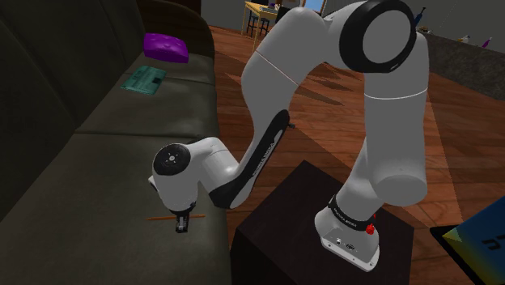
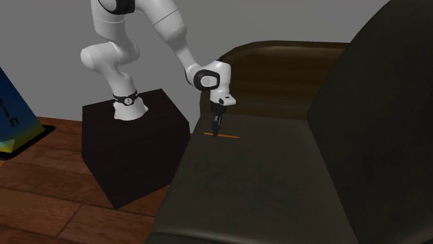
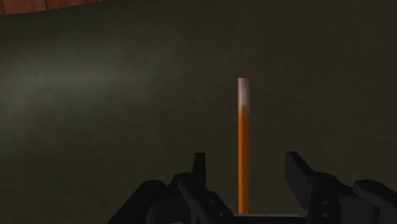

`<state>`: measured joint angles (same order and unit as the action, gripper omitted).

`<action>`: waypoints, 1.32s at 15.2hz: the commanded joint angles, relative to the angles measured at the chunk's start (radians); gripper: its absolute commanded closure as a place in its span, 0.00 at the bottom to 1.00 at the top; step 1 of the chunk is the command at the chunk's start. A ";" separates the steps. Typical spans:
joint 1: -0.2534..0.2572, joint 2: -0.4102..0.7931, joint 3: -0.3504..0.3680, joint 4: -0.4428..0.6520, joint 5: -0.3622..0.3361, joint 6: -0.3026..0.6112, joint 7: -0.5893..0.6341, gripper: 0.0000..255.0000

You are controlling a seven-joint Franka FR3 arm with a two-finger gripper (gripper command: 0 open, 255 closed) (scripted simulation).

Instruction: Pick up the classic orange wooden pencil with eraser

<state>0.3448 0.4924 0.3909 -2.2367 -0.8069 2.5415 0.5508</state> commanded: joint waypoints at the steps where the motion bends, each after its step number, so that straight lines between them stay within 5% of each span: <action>1: 0.001 0.002 -0.001 0.001 -0.002 0.001 0.002 1.00; 9: 0.001 0.002 -0.002 0.001 -0.002 0.001 0.002 1.00; 20: -0.060 -0.141 0.083 -0.037 0.140 -0.074 -0.117 1.00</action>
<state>0.2910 0.3644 0.4665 -2.2703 -0.6808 2.4742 0.4463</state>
